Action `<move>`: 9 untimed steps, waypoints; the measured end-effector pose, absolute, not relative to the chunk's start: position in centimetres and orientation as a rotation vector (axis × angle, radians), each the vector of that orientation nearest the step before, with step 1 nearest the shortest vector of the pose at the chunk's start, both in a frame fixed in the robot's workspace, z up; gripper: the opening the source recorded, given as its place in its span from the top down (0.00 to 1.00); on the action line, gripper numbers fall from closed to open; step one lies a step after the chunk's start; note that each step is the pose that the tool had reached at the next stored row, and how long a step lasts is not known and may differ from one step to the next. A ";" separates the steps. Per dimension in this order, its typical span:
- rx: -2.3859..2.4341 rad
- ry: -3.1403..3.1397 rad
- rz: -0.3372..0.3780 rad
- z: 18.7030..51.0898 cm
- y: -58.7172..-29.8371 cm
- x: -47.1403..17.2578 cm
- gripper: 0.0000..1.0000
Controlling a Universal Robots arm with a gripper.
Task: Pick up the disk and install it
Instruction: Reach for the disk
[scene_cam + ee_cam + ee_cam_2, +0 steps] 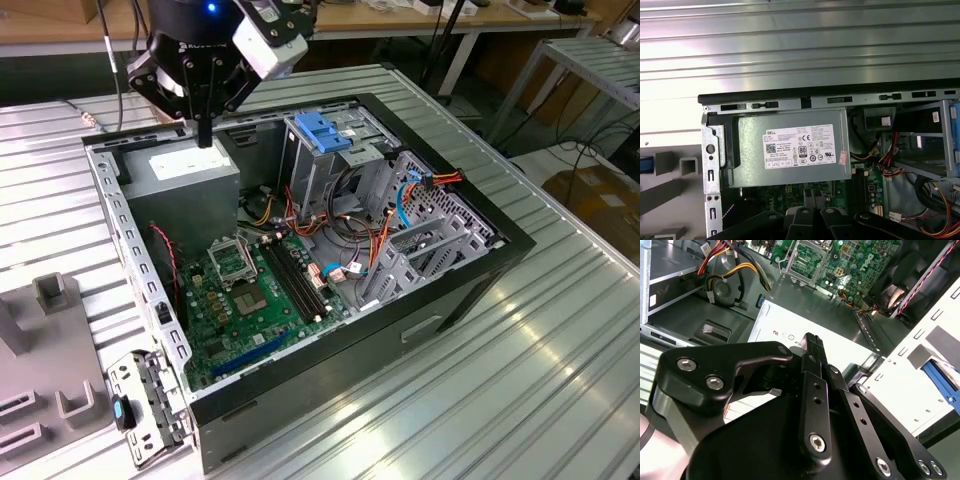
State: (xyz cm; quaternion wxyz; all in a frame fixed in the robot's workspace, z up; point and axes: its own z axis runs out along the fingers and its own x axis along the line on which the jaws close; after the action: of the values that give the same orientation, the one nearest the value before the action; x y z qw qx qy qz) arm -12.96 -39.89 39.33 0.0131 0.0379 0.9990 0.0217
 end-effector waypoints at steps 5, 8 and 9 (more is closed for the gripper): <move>0.118 3.113 0.068 39.3 -39.9 -13.1 0.89; 0.118 3.112 0.068 39.3 -39.9 -13.2 0.89; 0.118 3.112 0.068 39.3 -39.9 -13.2 0.89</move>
State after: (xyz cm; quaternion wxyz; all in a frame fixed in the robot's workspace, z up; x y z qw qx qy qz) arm -13.22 -39.89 39.32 0.0131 0.0379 0.9990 0.0217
